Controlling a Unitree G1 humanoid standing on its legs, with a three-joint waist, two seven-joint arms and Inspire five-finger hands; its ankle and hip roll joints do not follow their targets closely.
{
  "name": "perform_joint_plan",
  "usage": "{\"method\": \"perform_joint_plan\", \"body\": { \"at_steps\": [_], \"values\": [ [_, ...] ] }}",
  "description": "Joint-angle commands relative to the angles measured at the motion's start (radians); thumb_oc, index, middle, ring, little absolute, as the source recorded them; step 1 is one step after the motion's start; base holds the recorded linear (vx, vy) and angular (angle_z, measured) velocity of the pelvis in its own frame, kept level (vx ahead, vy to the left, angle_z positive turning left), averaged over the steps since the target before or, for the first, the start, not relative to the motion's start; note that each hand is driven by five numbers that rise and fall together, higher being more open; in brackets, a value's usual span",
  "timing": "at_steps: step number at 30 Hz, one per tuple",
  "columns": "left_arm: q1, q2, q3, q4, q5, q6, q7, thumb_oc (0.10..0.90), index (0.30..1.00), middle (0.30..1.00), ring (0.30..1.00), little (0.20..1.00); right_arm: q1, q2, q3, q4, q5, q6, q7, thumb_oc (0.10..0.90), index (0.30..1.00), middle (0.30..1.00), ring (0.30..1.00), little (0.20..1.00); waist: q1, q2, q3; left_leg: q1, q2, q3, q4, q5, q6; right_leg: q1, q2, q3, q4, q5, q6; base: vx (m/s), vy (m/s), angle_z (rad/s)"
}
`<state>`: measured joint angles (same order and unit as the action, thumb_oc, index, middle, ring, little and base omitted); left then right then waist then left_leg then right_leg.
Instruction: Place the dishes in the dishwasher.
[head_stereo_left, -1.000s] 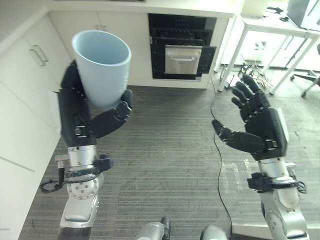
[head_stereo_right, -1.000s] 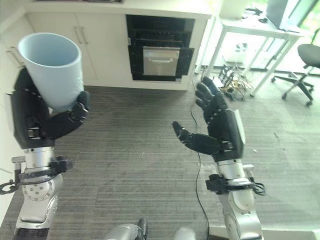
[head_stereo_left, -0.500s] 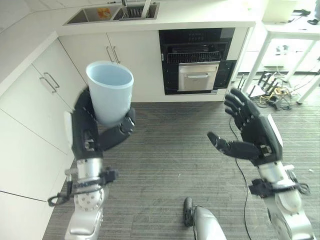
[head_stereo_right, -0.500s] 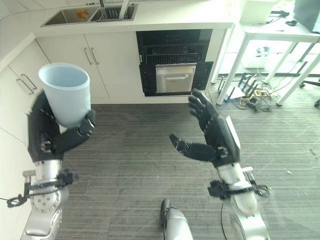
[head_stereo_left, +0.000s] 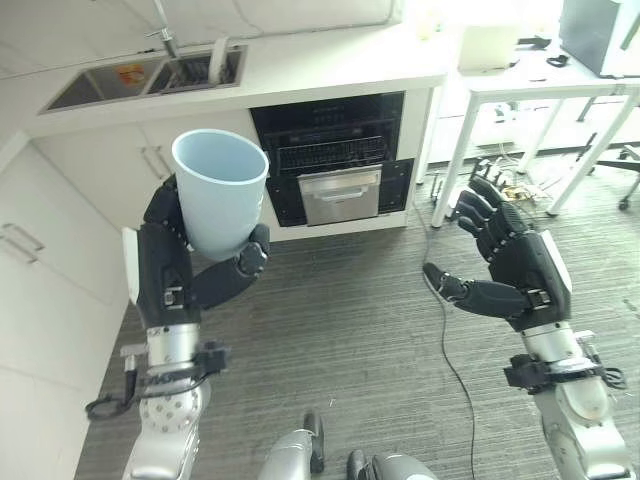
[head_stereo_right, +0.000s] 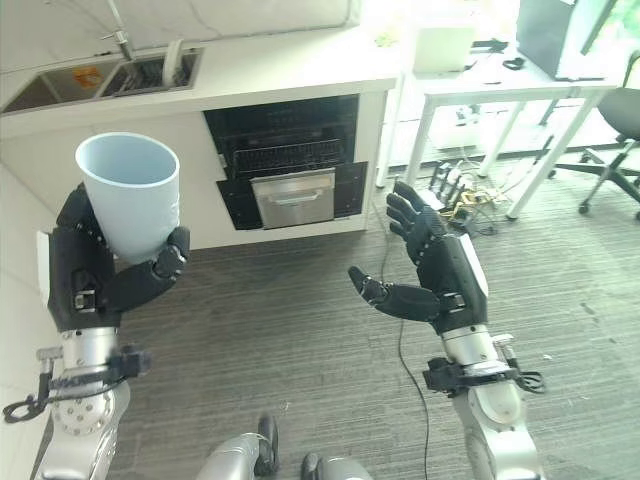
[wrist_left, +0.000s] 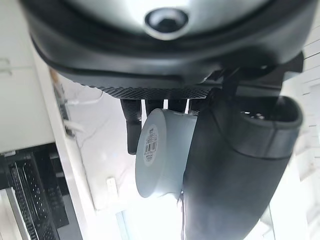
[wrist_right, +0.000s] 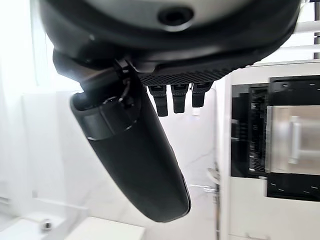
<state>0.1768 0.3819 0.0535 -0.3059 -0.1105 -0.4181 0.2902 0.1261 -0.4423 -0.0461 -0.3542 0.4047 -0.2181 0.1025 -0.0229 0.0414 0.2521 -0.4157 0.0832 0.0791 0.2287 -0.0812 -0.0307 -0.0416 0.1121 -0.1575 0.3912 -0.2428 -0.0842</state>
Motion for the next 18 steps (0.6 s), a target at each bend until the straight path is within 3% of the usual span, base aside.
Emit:
{"method": "perform_joint_plan", "body": {
  "at_steps": [1,3,8,14,16,17,18],
  "values": [
    [-0.095,0.048,0.043,-0.104,0.015,-0.134,0.032,0.4,0.3,0.3,0.3,0.3,-0.057,-0.038,-0.034,-0.087,0.044,-0.101,-0.009,0.8,0.9,0.9,0.9,0.9,0.028,-0.014,-0.054,0.103,-0.007,-0.002,0.071,-0.002,-0.059,0.035,-0.079,0.104,-0.091,-0.038,0.142,0.18,0.15,-0.39],
    [-0.108,0.051,0.035,-0.097,0.025,-0.135,0.044,0.4,0.3,0.3,0.3,0.3,-0.066,-0.037,-0.028,-0.079,0.04,-0.107,-0.011,0.8,0.9,0.9,0.9,0.9,0.029,-0.01,-0.058,0.098,-0.001,-0.004,0.071,0.003,-0.057,0.049,-0.087,0.096,-0.091,-0.048,0.146,0.15,0.133,-0.27],
    [-0.156,0.074,0.029,-0.092,0.031,-0.125,0.053,0.4,0.3,0.3,0.3,0.3,-0.042,-0.029,-0.03,-0.124,0.035,-0.091,-0.032,0.8,0.9,0.9,0.9,0.9,0.032,-0.021,-0.101,0.144,-0.012,0.013,0.071,-0.045,-0.022,0.102,-0.141,0.067,-0.091,-0.07,0.179,0.23,0.201,-0.29],
    [-0.2,0.082,0.028,-0.098,0.002,-0.099,-0.004,0.4,0.3,0.3,0.3,0.3,-0.071,-0.006,-0.034,-0.117,0.009,-0.076,-0.079,0.8,0.9,0.9,0.9,0.9,0.07,-0.056,-0.125,0.162,-0.086,-0.042,0.071,-0.078,0.026,0.14,-0.194,0.017,-0.091,-0.039,0.21,0.18,0.138,0.16],
    [-0.194,0.084,0.035,-0.108,-0.003,-0.09,-0.016,0.4,0.3,0.3,0.3,0.3,-0.068,0.007,-0.03,-0.116,0.013,-0.072,-0.071,0.8,0.9,0.9,0.9,0.9,0.076,-0.067,-0.128,0.174,-0.119,-0.069,0.071,-0.088,0.048,0.162,-0.199,0.011,-0.091,0.036,0.234,0.17,0.14,0.16],
    [-0.186,0.084,0.044,-0.114,-0.003,-0.087,-0.023,0.4,0.3,0.3,0.3,0.3,-0.06,0.015,-0.029,-0.122,0.017,-0.072,-0.065,0.8,0.9,0.9,0.9,0.9,0.075,-0.07,-0.13,0.185,-0.138,-0.087,0.071,-0.093,0.06,0.182,-0.197,0.007,-0.091,0.123,0.254,0.23,0.235,0.15],
    [-0.177,0.081,0.046,-0.118,0.01,-0.087,-0.026,0.4,0.3,0.3,0.3,0.3,-0.05,0.033,-0.018,-0.129,0.013,-0.079,-0.056,0.8,0.9,0.9,0.9,0.9,0.065,-0.057,-0.122,0.22,-0.148,-0.108,0.071,-0.108,0.074,0.126,-0.198,-0.007,0.056,0.239,0.269,0.2,0.223,0.13]
  ]
}}
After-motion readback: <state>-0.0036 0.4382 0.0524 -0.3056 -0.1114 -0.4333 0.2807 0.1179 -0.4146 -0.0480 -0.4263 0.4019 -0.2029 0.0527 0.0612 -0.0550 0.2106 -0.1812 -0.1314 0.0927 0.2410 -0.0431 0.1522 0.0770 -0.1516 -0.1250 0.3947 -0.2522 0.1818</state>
